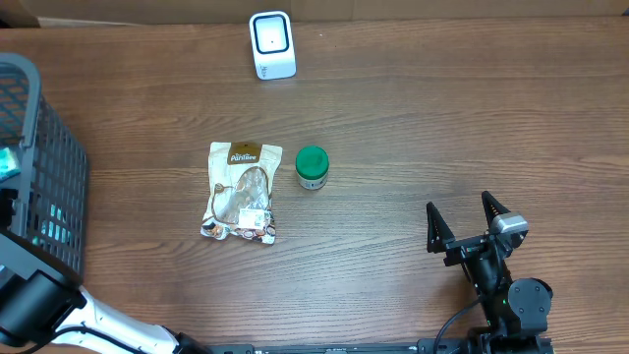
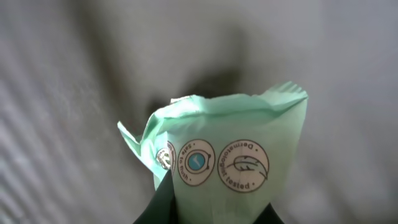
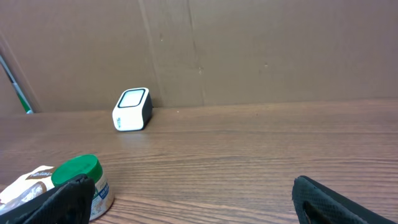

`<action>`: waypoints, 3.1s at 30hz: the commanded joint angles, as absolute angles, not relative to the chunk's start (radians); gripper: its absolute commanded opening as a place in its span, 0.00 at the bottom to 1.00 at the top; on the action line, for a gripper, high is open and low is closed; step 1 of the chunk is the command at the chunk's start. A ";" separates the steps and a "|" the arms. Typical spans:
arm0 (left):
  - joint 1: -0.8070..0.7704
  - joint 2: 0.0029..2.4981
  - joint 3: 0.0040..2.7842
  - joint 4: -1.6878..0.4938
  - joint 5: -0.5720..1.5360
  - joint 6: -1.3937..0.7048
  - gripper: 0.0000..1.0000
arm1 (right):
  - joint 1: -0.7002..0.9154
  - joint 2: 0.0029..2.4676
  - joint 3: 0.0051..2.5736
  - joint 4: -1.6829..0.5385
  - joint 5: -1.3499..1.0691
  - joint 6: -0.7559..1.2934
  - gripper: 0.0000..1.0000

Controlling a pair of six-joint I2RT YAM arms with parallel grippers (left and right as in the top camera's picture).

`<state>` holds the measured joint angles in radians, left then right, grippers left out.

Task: Scan the item barcode
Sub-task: 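Grasp the mint-green toilet tissue pack in the basket with the left gripper, then lift the tissue pack out and carry it right of the jar, then open the left gripper to drop the tissue pack on the table, then return the left gripper into the basket and grasp the small Kleenex pack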

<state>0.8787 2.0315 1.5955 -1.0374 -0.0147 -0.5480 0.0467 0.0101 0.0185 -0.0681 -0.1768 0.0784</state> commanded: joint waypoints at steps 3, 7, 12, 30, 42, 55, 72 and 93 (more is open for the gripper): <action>0.876 1.957 1.844 -1.144 0.099 -0.444 0.04 | 0.051 0.003 0.008 -0.062 -0.178 0.078 1.00; 0.875 1.823 1.948 -1.176 0.207 -0.389 0.04 | 0.051 0.003 0.008 -0.062 -0.178 0.077 1.00; 0.855 1.606 1.977 -1.182 0.319 -0.340 0.04 | 0.051 0.003 0.008 -0.062 -0.178 0.077 1.00; 0.052 1.488 1.912 -1.333 0.168 -0.293 0.04 | 0.051 0.003 0.008 -0.062 -0.178 0.078 1.00; -0.469 1.827 1.829 -1.179 0.125 -0.390 0.04 | 0.051 0.003 0.008 -0.062 -0.178 0.077 1.00; -0.683 2.113 1.828 -1.093 0.044 -0.427 0.04 | 0.051 0.003 0.008 -0.063 -0.178 0.078 1.00; -0.562 2.025 2.119 -1.228 0.027 -0.332 0.70 | 0.051 0.003 0.008 -0.062 -0.178 0.078 1.00; 0.386 1.642 2.299 -1.440 -0.052 -0.287 0.93 | 0.051 0.003 0.008 -0.062 -0.178 0.077 1.00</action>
<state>0.2588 1.6363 2.2871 -1.4391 -0.0414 -0.3027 0.0467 0.0101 0.0185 -0.0681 -0.1764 0.0780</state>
